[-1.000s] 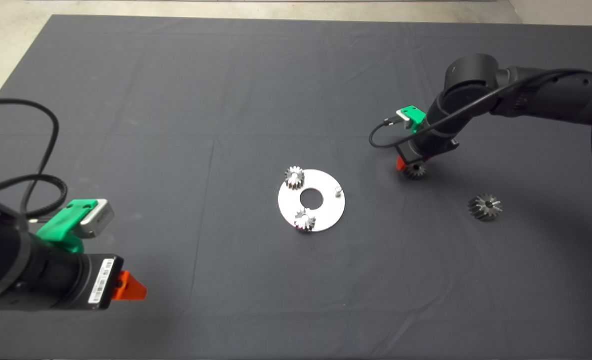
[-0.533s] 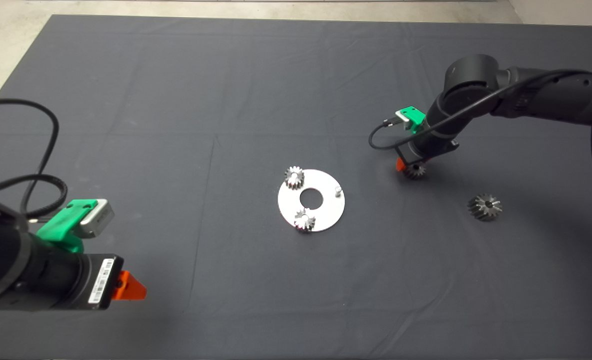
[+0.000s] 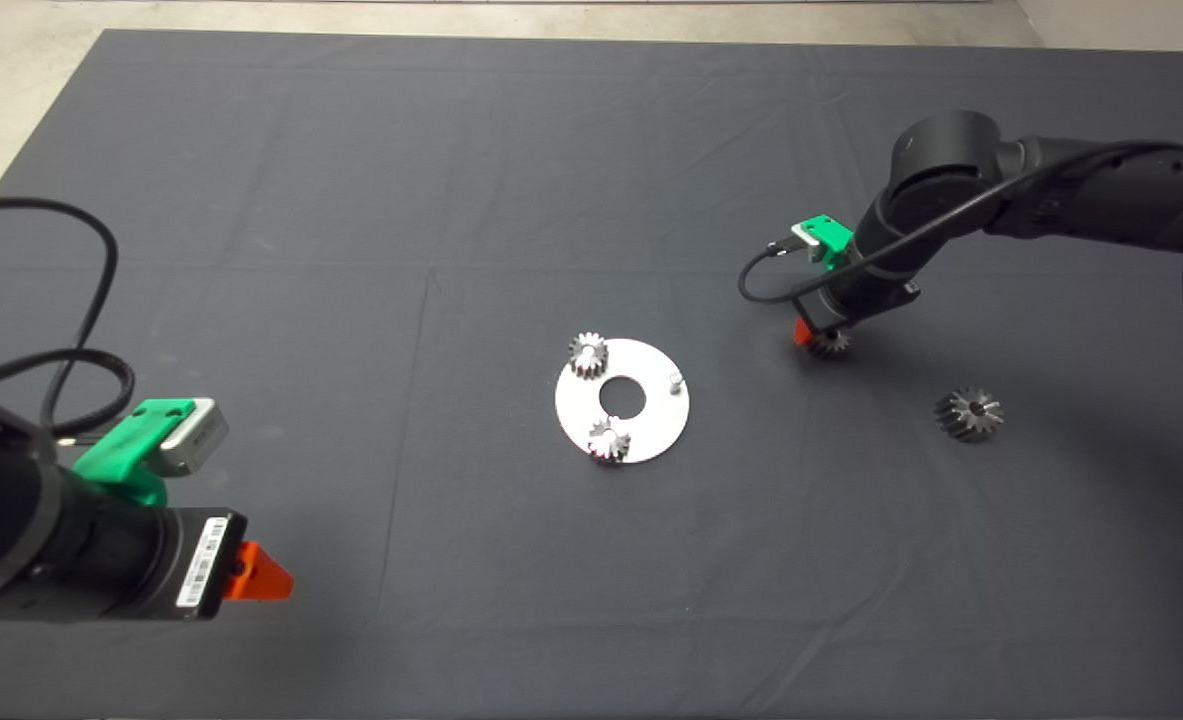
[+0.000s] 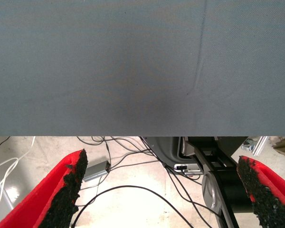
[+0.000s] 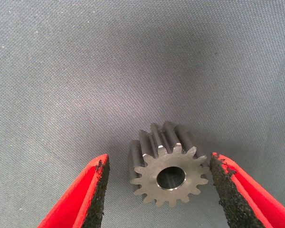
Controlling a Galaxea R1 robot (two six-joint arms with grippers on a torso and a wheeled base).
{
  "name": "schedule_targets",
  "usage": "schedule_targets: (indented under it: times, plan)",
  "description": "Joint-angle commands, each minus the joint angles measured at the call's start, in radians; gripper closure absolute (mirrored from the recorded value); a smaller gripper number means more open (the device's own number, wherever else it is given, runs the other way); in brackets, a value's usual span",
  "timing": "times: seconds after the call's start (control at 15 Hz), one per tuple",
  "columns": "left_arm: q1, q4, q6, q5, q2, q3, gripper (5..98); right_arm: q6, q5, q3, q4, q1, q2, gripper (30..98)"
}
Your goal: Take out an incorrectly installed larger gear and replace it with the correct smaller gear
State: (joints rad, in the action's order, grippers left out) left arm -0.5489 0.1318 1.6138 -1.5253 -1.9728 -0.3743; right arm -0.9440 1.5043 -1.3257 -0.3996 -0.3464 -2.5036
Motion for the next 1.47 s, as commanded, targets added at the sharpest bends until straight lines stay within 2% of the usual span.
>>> schedule_targets:
  times: [0.0,0.8,1.4]
  plan:
    - [-0.005,0.008,0.008,-0.065,0.001,0.017,24.2,-0.006,0.002,0.007,-0.027,-0.02,0.004,72.4]
    - [-0.005,0.009,0.008,-0.065,-0.001,0.016,24.2,-0.004,0.001,-0.004,-0.027,0.001,0.025,72.4]
    - [-0.005,0.009,0.008,-0.065,-0.001,0.014,24.2,0.001,-0.013,-0.004,-0.028,0.012,0.008,72.4]
